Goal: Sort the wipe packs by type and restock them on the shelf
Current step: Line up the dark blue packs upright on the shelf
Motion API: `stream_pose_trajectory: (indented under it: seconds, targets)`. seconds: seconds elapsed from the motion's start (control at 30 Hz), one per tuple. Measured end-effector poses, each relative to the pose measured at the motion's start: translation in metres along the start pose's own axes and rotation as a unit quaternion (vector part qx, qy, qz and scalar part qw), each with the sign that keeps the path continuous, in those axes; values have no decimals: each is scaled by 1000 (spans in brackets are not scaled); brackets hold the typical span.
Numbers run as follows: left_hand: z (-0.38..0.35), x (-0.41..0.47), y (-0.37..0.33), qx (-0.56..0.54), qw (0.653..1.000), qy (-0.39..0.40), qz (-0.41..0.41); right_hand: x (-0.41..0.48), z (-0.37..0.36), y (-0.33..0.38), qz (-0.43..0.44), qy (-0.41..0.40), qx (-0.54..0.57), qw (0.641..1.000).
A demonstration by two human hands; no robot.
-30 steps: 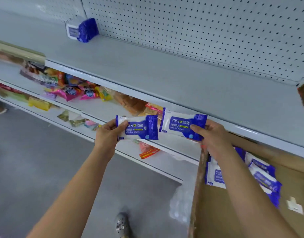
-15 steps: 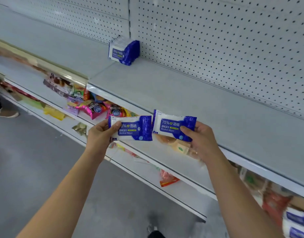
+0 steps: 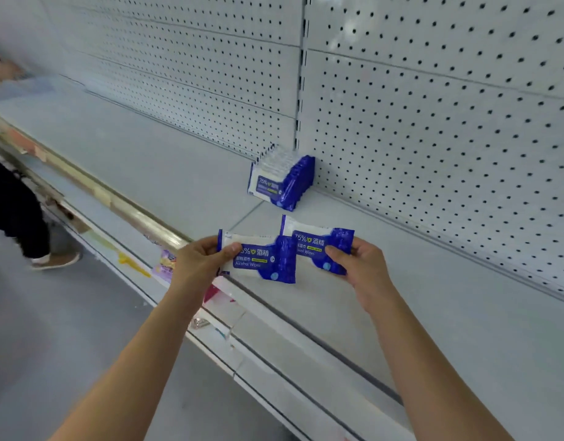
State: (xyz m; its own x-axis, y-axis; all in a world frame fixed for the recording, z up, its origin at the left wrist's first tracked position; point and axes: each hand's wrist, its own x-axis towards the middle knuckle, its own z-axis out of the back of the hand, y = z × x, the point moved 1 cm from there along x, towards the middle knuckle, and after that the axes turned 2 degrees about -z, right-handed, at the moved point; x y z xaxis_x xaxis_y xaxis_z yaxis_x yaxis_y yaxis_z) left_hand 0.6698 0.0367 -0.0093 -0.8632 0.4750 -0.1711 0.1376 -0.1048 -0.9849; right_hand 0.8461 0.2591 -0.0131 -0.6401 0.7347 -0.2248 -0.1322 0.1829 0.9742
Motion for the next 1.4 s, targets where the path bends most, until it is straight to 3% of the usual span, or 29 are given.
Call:
stream_pose_trajectory:
  seconds: [0.37,0.53,0.73,0.97,1.13,1.27,1.4]
  targets:
    - [17,147,-13,14,999,51,-13,104,-88,13,2,-59,-14,998]
    - [26,203,-16,49,989,132,-35,119,-129,8,46,-181,-30,982]
    - [25,236,-16,94,973,196,-81,132,-155,-1,112,-293,-137,940]
    - [-1,255,-13,81,969,202,-121,145,-169,8,131,-296,-116,939]
    - [-19,264,-14,100,961,219,-135,138,-172,1,108,-256,99,955]
    - [-29,265,-12,91,958,236,-136,149,-185,3,88,-202,-11,975]
    - [-35,268,-15,125,944,287,-103,158,-188,3,91,-213,-27,972]
